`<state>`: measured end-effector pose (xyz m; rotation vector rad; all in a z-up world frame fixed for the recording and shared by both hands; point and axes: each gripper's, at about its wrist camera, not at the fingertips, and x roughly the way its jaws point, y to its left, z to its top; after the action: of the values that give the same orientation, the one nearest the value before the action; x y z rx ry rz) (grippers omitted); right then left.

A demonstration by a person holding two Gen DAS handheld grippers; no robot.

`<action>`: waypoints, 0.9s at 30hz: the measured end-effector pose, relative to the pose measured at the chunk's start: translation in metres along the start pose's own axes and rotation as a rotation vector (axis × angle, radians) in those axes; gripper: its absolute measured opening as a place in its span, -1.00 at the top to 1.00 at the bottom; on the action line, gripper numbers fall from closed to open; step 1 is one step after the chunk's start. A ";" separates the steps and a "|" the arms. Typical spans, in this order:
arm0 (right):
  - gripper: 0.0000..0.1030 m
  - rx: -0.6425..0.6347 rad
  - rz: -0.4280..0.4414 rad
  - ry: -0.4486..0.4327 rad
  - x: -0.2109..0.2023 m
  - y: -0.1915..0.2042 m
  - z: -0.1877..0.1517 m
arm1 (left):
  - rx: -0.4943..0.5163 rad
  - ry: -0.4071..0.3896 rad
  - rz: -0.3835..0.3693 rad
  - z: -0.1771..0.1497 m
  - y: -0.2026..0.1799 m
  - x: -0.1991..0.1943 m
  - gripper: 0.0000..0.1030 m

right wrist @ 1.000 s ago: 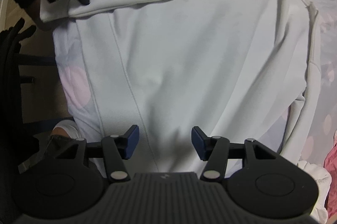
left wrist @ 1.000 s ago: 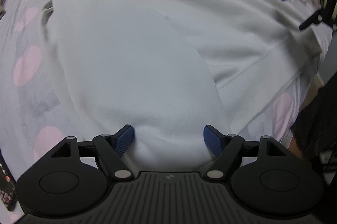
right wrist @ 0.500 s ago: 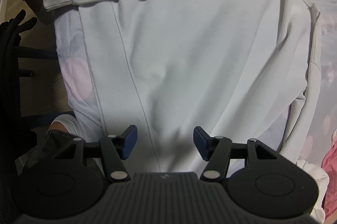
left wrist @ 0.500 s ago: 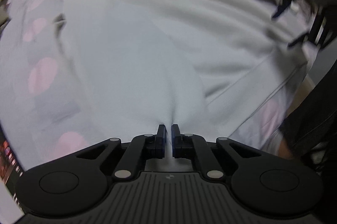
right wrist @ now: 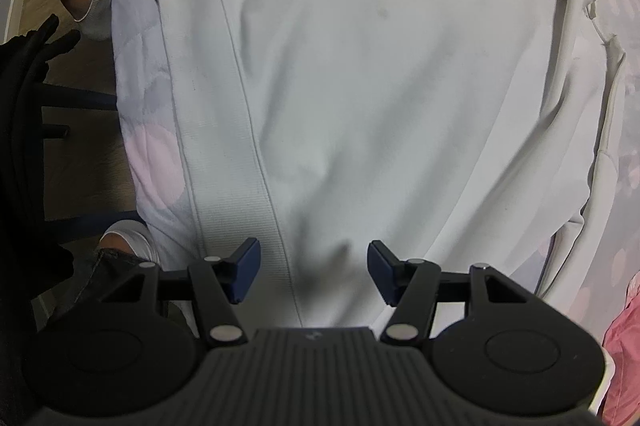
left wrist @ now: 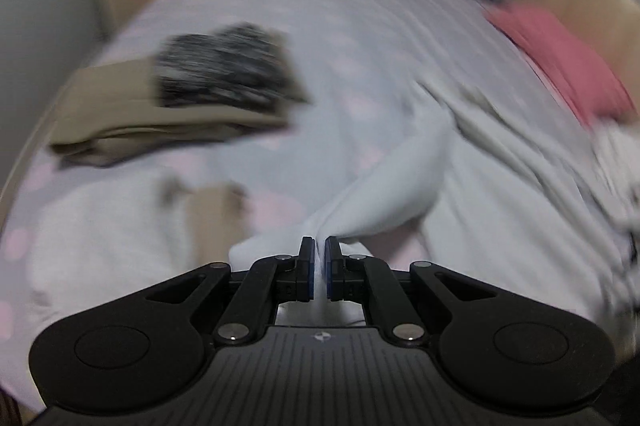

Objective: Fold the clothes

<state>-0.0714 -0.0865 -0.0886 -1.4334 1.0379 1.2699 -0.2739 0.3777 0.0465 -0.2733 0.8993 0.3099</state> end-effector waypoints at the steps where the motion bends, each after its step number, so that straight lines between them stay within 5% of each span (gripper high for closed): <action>1: -0.21 -0.002 0.003 0.001 0.000 0.000 0.000 | -0.068 -0.012 0.008 0.007 0.018 -0.001 0.94; 4: -0.21 -0.009 0.009 -0.001 0.000 -0.001 0.002 | -0.257 -0.059 0.050 0.026 0.070 -0.002 0.94; 6: -0.21 -0.013 0.009 -0.006 0.000 -0.001 0.003 | -0.291 -0.160 0.179 0.030 0.090 -0.005 0.96; 9: -0.21 -0.016 0.006 -0.014 -0.002 0.000 0.004 | -0.408 -0.288 0.260 0.040 0.114 -0.011 0.97; 13: -0.21 -0.021 0.017 -0.013 -0.001 0.003 0.002 | -0.426 -0.268 0.396 0.060 0.127 -0.007 1.00; 16: -0.21 -0.017 0.017 -0.014 0.000 0.004 0.000 | -0.403 -0.198 0.384 0.067 0.127 -0.002 0.99; 18: -0.21 -0.013 0.017 -0.017 -0.001 0.005 -0.002 | -0.379 -0.248 0.373 0.061 0.108 -0.010 0.86; 20: -0.21 -0.010 0.018 -0.020 -0.001 0.005 -0.004 | -0.345 -0.208 0.286 0.049 0.082 -0.001 0.32; 22: -0.21 -0.014 0.014 -0.020 0.000 0.006 -0.004 | -0.271 -0.097 0.197 0.024 0.040 0.026 0.01; 27: -0.33 -0.029 -0.047 -0.126 -0.001 0.013 0.000 | -0.028 0.199 -0.014 -0.068 -0.084 0.098 0.08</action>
<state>-0.0843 -0.0897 -0.0889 -1.3731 0.9008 1.3281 -0.2339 0.2906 -0.0636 -0.3406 1.0892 0.2862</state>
